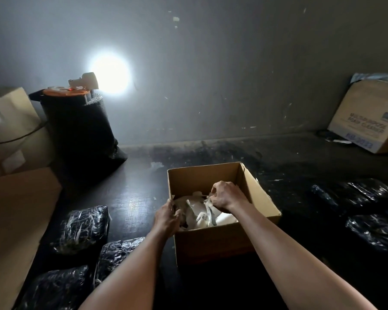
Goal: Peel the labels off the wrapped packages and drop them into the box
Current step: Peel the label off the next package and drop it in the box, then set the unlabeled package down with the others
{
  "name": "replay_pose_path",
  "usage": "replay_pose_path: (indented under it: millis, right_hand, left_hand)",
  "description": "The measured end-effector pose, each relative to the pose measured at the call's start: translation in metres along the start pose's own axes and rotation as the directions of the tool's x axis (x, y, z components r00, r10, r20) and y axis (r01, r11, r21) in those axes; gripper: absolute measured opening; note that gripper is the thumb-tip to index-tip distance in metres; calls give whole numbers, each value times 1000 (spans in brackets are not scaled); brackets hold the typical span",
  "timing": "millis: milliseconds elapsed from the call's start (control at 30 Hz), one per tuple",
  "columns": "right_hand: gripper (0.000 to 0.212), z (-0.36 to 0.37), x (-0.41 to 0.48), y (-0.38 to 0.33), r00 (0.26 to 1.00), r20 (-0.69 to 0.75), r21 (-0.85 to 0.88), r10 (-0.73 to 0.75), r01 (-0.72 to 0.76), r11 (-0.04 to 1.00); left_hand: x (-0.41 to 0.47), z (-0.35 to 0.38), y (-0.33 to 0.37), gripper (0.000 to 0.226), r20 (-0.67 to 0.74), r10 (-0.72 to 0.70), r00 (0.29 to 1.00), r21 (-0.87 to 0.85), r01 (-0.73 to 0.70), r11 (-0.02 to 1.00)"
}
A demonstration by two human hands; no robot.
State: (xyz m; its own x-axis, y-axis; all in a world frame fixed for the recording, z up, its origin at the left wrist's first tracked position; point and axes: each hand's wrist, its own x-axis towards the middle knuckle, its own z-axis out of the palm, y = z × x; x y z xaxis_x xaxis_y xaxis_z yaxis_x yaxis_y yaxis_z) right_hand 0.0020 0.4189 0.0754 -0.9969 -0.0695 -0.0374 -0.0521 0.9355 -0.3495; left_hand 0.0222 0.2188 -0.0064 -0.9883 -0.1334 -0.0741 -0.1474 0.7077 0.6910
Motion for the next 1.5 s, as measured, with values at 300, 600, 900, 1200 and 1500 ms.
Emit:
replay_pose_path:
  millis: [300,600,900,1200,1500]
  right_hand:
    - [37,22,1,-58,988,141,-78,-70,81,994]
    - [51,70,1,-159,951,188,-86,-244,264,961]
    - [53,147,10,-258,909,308,-68,-282,316,946]
    - [48,222,39,-306,890,389,9,-237,253,967]
    - [96,278,76,-301,868,480,116,-130,85,990]
  left_hand:
    - [3,-74,-20,63,-58,34,998,214,-20,977]
    - [-10,-159,-108,66,-63,-21,998,349,42,936]
    - [-1,-220,-212,60,-26,-105,994,393,107,913]
    - [24,-246,-295,62,28,-129,991,333,113,936]
    - [59,-227,-352,111,171,-244,955,207,207,956]
